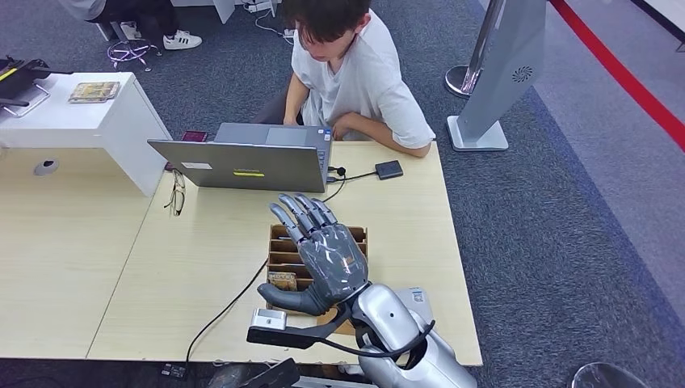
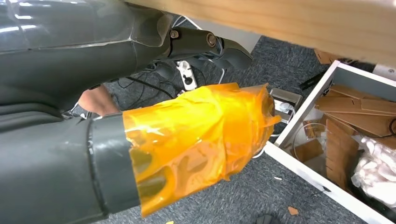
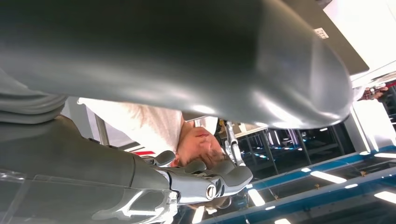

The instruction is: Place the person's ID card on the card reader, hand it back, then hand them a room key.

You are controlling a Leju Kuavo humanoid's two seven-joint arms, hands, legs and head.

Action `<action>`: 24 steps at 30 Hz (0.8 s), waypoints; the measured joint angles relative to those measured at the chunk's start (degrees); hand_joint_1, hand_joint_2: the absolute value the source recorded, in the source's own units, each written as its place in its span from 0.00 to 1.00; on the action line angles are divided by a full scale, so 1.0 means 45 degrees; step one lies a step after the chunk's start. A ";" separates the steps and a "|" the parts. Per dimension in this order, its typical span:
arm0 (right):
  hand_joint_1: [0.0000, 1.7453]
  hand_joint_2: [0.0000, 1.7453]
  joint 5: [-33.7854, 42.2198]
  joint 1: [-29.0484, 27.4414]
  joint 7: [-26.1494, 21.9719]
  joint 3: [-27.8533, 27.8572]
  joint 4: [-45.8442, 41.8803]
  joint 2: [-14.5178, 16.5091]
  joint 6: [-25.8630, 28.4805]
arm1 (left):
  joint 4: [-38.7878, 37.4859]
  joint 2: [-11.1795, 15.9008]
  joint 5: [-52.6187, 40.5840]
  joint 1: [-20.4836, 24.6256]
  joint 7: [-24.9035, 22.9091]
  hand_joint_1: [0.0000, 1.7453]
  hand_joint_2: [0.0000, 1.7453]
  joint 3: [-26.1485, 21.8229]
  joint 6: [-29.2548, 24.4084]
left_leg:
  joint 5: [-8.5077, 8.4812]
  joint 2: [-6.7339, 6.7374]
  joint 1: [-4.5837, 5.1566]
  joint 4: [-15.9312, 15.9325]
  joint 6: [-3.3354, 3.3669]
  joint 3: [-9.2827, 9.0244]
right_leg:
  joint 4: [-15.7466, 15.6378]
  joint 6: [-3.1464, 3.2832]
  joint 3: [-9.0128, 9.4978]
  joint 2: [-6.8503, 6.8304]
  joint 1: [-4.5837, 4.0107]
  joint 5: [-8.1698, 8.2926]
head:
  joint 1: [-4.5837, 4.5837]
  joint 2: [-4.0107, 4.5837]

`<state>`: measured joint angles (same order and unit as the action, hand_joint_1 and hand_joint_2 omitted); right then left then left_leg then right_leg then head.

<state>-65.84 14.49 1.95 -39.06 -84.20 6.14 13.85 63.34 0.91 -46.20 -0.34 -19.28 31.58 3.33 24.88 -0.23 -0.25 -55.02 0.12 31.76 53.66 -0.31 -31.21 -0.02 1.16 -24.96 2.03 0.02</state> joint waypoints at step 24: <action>0.00 0.00 -0.0344 -0.0236 0.0018 0.0005 0.0752 -0.0222 0.0024 | -0.0103 -0.0216 -0.0493 -0.0133 0.1075 0.00 0.00 -0.0685 -0.0034 | -0.0001 -0.0001 0.0000 -0.0001 0.0000 0.0010 | -0.0001 -0.0003 -0.0009 -0.0001 0.0000 0.0003 | 0.0000 0.0000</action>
<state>-67.39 13.43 2.03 -39.04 -80.82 5.14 13.96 62.88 -0.07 -48.42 -0.94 -14.44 28.50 3.18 24.88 -0.24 -0.25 -55.02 0.12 31.80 53.65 -0.32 -31.25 -0.02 1.17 -24.95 2.03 0.02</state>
